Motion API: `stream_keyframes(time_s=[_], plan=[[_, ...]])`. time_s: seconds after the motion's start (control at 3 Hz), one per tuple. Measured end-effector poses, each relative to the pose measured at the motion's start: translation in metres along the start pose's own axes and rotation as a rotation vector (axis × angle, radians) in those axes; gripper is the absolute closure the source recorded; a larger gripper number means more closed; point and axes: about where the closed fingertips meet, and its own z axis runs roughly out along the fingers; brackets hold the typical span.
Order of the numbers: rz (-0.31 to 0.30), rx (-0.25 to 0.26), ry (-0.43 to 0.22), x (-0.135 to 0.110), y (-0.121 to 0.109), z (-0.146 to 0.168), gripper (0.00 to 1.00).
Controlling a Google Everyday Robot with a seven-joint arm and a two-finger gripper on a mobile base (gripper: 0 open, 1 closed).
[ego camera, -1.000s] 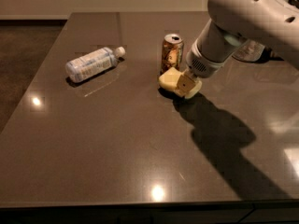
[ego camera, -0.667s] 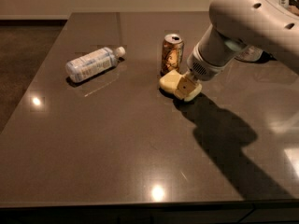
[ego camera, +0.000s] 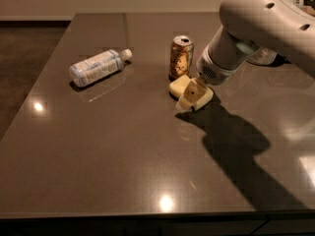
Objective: Move sponge near orange can
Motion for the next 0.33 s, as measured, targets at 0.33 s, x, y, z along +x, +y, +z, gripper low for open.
stream_keyframes(time_s=[0.33], plan=[[0.0,0.0,0.0,0.0,0.0,0.0,0.0]])
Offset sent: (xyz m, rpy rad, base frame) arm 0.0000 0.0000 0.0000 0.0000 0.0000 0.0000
